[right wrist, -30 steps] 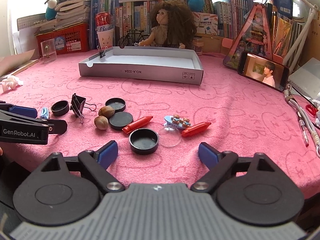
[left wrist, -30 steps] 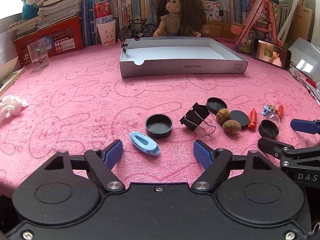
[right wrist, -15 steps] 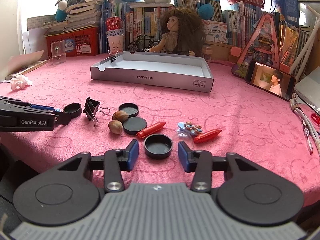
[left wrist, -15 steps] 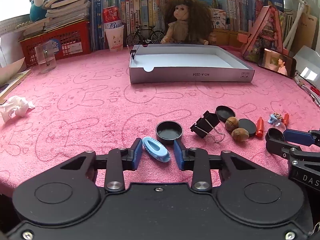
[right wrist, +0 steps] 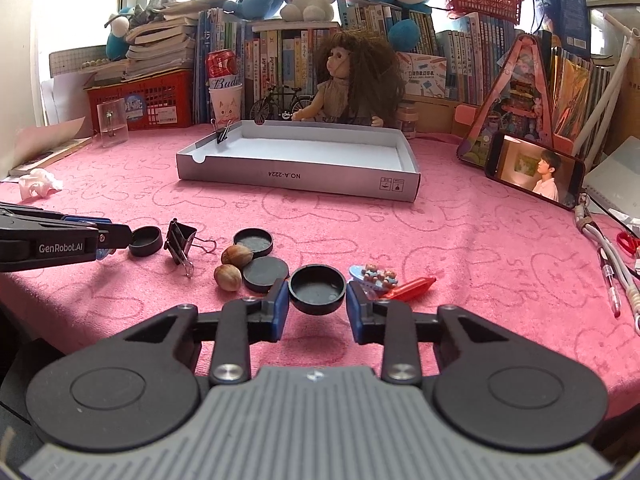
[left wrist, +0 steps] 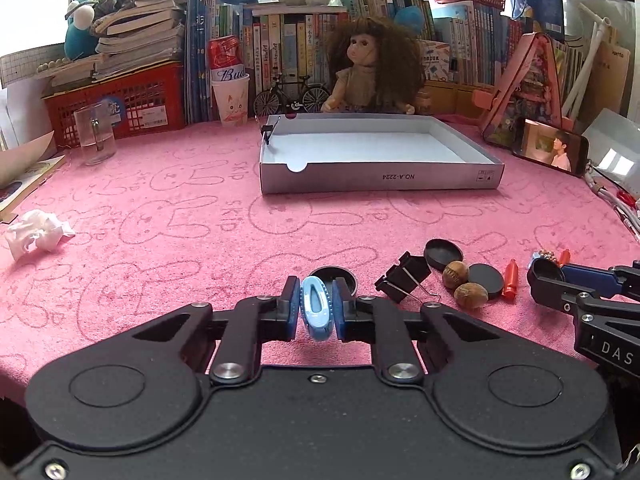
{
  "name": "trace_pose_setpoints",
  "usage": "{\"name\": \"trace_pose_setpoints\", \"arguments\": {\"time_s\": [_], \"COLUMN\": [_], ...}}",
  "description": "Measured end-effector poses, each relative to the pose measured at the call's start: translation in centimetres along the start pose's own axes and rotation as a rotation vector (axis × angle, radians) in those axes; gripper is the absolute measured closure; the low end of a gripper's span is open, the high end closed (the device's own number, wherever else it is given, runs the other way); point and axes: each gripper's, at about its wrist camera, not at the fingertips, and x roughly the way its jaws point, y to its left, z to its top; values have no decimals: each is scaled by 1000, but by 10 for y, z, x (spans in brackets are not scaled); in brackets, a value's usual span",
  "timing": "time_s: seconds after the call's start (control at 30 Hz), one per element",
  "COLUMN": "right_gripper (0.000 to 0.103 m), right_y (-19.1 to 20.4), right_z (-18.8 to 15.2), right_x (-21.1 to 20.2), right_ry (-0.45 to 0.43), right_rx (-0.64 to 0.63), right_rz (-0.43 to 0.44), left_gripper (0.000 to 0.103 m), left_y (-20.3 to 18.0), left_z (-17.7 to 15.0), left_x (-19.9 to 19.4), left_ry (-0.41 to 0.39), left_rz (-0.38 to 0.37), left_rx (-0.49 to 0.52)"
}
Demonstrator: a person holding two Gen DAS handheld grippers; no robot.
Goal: Organize rigid objects
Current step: 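Grasp the light blue oval clip with the left tool while the right tool grasps a black round lid, then carry the blue clip and black lid in both tools over the white tray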
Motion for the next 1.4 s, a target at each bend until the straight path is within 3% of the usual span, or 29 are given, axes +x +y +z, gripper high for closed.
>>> {"name": "trace_pose_setpoints", "arguments": {"time_s": [0.33, 0.87, 1.4], "right_gripper": [67, 67, 67], "right_y": [-2, -44, -52], "right_z": [12, 48, 86], "right_x": [4, 34, 71], "right_ry": [-28, -25, -16], "right_rx": [3, 146, 185], "right_rz": [-14, -49, 9], "left_gripper": [87, 87, 87], "left_y": [1, 12, 13], "left_z": [10, 60, 104], "left_x": [4, 40, 85], "left_ry": [-16, -15, 28], "left_rz": [-13, -64, -106], "left_rx": [-2, -45, -76]}}
